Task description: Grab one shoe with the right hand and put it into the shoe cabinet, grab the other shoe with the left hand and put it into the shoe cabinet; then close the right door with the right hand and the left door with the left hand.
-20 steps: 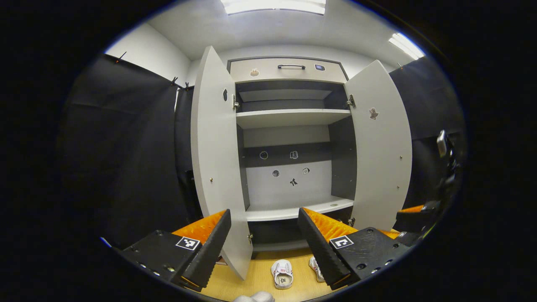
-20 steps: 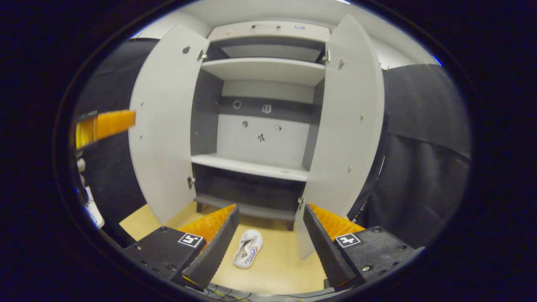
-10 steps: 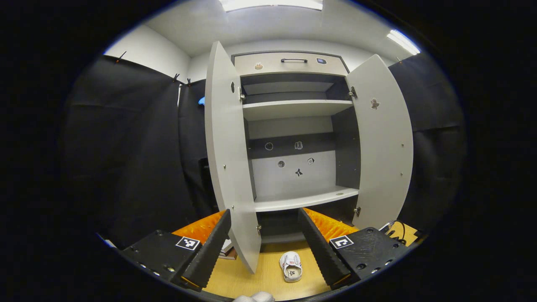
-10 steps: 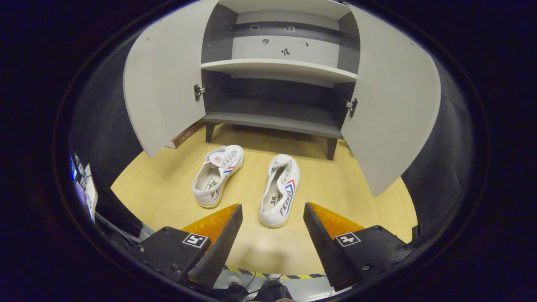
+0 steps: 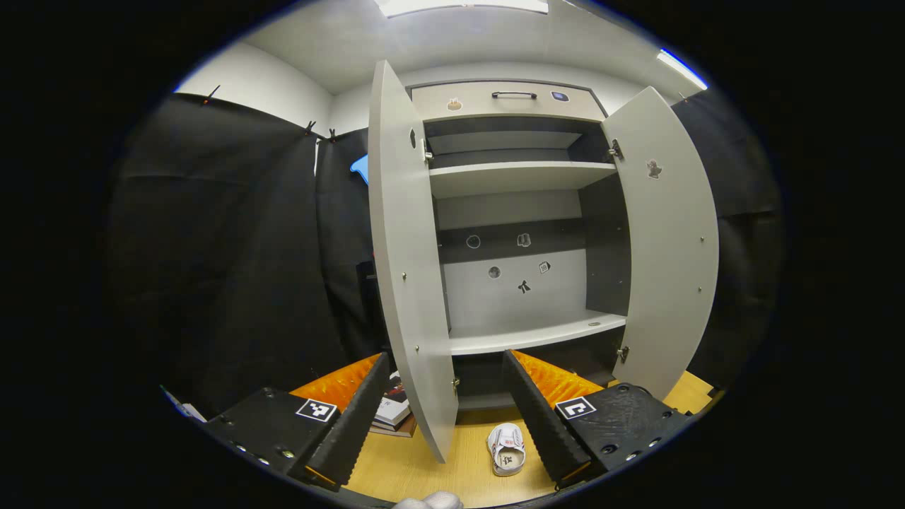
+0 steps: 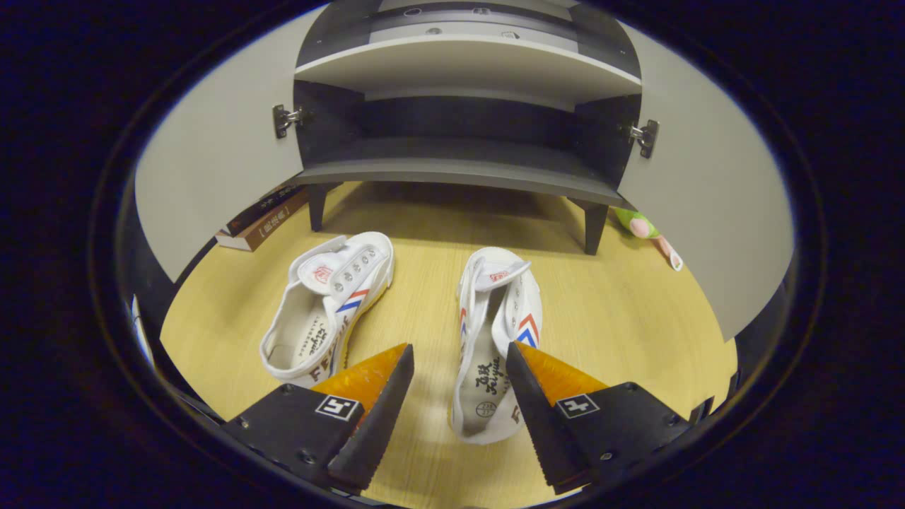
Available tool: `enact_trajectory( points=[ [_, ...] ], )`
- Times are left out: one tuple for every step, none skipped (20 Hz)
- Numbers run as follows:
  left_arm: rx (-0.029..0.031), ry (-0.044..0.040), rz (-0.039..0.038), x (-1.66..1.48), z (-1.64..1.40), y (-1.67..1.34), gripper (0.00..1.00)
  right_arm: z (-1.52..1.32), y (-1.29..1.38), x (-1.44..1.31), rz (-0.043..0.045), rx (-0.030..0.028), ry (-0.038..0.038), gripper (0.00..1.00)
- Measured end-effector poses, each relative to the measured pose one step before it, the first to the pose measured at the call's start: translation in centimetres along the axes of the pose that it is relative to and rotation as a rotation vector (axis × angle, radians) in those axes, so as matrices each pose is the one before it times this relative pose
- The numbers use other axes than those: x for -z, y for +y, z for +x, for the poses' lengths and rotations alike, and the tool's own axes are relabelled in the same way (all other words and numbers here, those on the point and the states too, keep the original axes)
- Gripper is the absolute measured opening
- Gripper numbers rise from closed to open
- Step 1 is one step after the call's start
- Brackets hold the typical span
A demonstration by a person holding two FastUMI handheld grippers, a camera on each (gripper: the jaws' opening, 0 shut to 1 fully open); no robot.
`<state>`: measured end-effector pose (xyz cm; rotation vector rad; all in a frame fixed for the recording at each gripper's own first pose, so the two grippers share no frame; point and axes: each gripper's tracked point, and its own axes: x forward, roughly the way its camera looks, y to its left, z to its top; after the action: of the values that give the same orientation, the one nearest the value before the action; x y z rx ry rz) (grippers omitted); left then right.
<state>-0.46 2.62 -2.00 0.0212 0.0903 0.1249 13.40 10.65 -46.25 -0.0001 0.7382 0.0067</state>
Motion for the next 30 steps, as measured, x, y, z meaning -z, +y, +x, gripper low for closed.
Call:
enact_trajectory(
  points=[
    [-0.00771, 0.00035, 0.00159, 0.080, 0.071, 0.206, 0.96, 0.851, -0.226, -0.137, 0.01209, 0.00484, 0.01064, 0.84],
    [-0.01064, 0.00407, 0.00210, 0.096, 0.231, 0.294, 0.96, 0.716, -0.063, -0.066, 0.01447, 0.00375, 0.00667, 0.82],
    [-0.00537, 0.00403, -0.00434, 0.131, 0.177, 0.110, 0.96, 0.504, 0.004, -0.326, 0.01960, -0.00338, 0.00276, 0.81],
    [0.00003, 0.00573, -0.00708, 0.128, 0.071, -0.122, 0.96, 0.432, -0.028, -0.138, 0.01066, 0.00144, -0.00456, 0.81],
    [-0.00340, 0.00610, -0.00310, 0.157, 0.137, 0.002, 0.96, 0.213, -0.171, -0.411, -0.00035, 0.00012, -0.00931, 0.79],
    [-0.00478, 0.00641, -0.00053, 0.038, 0.038, 0.090, 0.96, -0.196, -0.237, 0.026, -0.00619, 0.00410, 0.00873, 0.76],
    [-0.00188, 0.00628, 0.00027, 0.124, 0.039, -0.009, 0.96, -0.459, -0.123, -0.145, 0.00800, -0.00343, 0.00422, 0.66],
    [-0.00096, 0.00008, -0.00060, 0.056, 0.166, -0.061, 0.96, -0.531, 0.086, 0.020, 0.00875, -0.00590, 0.00393, 0.63],
    [0.00055, 0.00262, -0.00122, 0.110, 0.109, -0.054, 0.96, -0.803, 0.048, 0.063, 0.01031, -0.01607, 0.00486, 0.61],
    [0.00253, -0.00011, -0.00225, -0.011, 0.047, -0.061, 0.96, -0.613, 0.317, 0.438, 0.00961, -0.01953, 0.00634, 0.61],
    [0.00151, -0.00179, -0.00367, -0.083, 0.097, -0.035, 0.96, -0.570, 0.376, 0.550, 0.00635, -0.02059, 0.01610, 0.61],
    [0.00415, 0.00018, -0.00388, -0.054, 0.065, -0.127, 0.96, -0.370, 0.511, 0.755, 0.00943, -0.01940, 0.01723, 0.61],
    [0.00179, -0.00059, -0.00235, 0.034, 0.038, -0.023, 0.96, -0.018, 0.482, 0.524, 0.00879, -0.01333, 0.01725, 0.61],
    [0.00109, -0.00386, -0.00141, -0.052, 0.142, -0.026, 0.96, 0.221, 0.216, 0.188, -0.00123, -0.00107, 0.00020, 0.61],
    [0.00037, 0.00248, -0.00166, 0.096, 0.096, 0.023, 0.96, 0.492, -0.106, 0.213, -0.00958, 0.00855, 0.00143, 0.61],
    [0.00397, 0.00485, -0.00218, 0.091, -0.050, -0.052, 0.96, 0.605, 0.293, -0.007, 0.00250, 0.00347, -0.00008, 0.61],
    [0.00164, 0.00319, -0.00050, 0.117, 0.055, -0.010, 0.96, 0.626, 0.144, -0.314, 0.00820, 0.00525, -0.00115, 0.61],
    [-0.00041, 0.00191, 0.00158, -0.022, 0.001, 0.103, 0.96, 0.713, -0.255, -0.575, 0.00277, 0.02021, -0.01264, 0.61],
    [0.00177, 0.00553, 0.00231, 0.086, 0.015, -0.017, 0.96, 0.657, -0.135, -0.637, -0.00131, 0.01424, -0.01424, 0.61],
    [0.00103, 0.00168, 0.00207, 0.059, 0.017, 0.009, 0.96, 0.587, 0.272, -0.515, -0.00378, 0.00104, -0.00942, 0.61],
    [0.00119, 0.00250, 0.00185, 0.034, 0.069, -0.013, 0.96, 0.467, 0.023, -0.477, -0.00698, 0.00385, -0.00607, 0.61],
    [0.00106, 0.00156, 0.00062, 0.014, -0.014, 0.008, 0.96, 0.491, 0.066, -0.371, -0.00731, -0.00131, -0.00832, 0.61],
    [0.00112, 0.00365, 0.00065, 0.058, 0.062, -0.014, 0.96, 0.604, -0.006, -0.477, -0.00152, 0.00365, -0.01367, 0.61],
    [0.00186, 0.00183, 0.00099, -0.001, -0.076, -0.075, 0.96, 0.366, -0.168, -0.135, 0.00477, 0.00605, 0.00142, 0.60],
    [-0.00036, 0.00282, 0.00075, 0.024, 0.089, -0.021, 0.96, 0.126, -0.116, -0.126, 0.00914, 0.00108, -0.00206, 0.55],
    [0.00202, 0.00107, 0.00032, 0.019, 0.002, -0.068, 0.96, 0.283, -0.575, -0.095, 0.00249, 0.01996, -0.00528, 0.44],
    [0.00047, 0.00029, 0.00016, -0.030, 0.017, -0.066, 0.96, 0.159, -0.726, -0.288, 0.00716, 0.02203, -0.00624, 0.34],
    [0.00265, 0.00055, 0.00114, -0.046, -0.031, -0.041, 0.96, 0.149, 0.172, -0.017, 0.01369, -0.01679, -0.00089, 0.28],
    [0.00086, -0.00203, 0.00095, -0.065, -0.057, -0.029, 0.96, -0.237, -0.090, 0.117, 0.00519, -0.01699, 0.01035, 0.08],
    [0.00300, -0.00215, -0.00078, -0.073, 0.014, -0.120, 0.96, -0.294, -0.185, -0.162, 0.00652, -0.01103, 0.00099, 0.06]
  ],
)
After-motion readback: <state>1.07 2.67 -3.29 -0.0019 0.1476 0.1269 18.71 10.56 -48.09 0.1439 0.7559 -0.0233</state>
